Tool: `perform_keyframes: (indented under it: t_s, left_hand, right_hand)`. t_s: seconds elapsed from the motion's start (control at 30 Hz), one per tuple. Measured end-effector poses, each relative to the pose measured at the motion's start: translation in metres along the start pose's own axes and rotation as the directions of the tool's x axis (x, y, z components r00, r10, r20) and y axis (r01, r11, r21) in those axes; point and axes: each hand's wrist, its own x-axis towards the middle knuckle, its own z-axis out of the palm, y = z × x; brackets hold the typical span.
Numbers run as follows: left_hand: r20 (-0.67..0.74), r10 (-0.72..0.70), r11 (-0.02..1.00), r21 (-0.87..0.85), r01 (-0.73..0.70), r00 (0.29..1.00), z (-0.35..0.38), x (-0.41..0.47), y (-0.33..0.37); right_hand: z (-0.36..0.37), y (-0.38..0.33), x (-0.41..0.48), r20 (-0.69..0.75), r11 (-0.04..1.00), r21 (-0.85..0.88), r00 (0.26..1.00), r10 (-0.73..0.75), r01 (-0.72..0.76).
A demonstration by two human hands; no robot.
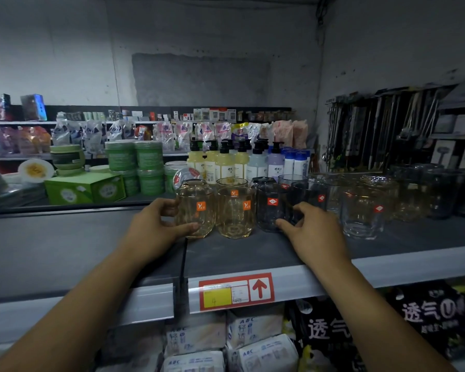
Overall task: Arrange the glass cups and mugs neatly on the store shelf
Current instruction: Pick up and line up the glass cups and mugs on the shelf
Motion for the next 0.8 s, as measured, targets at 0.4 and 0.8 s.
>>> perform_keyframes:
  t_s: [0.4, 0.8]
  left_hand:
    - [-0.176, 0.281, 0.949, 0.198, -0.245, 0.943, -0.012, -0.021, 0.027]
    - [0.215, 0.781, 0.530, 0.269, -0.804, 0.587, 0.107, -0.065, 0.172]
  right_hand:
    - [-0.017, -0.009, -0.001, 0.119, 0.999, 0.053, 0.993, -0.001, -0.005]
    - [-0.162, 0.076, -0.041, 0.098, 0.898, -0.371, 0.972, -0.215, 0.237]
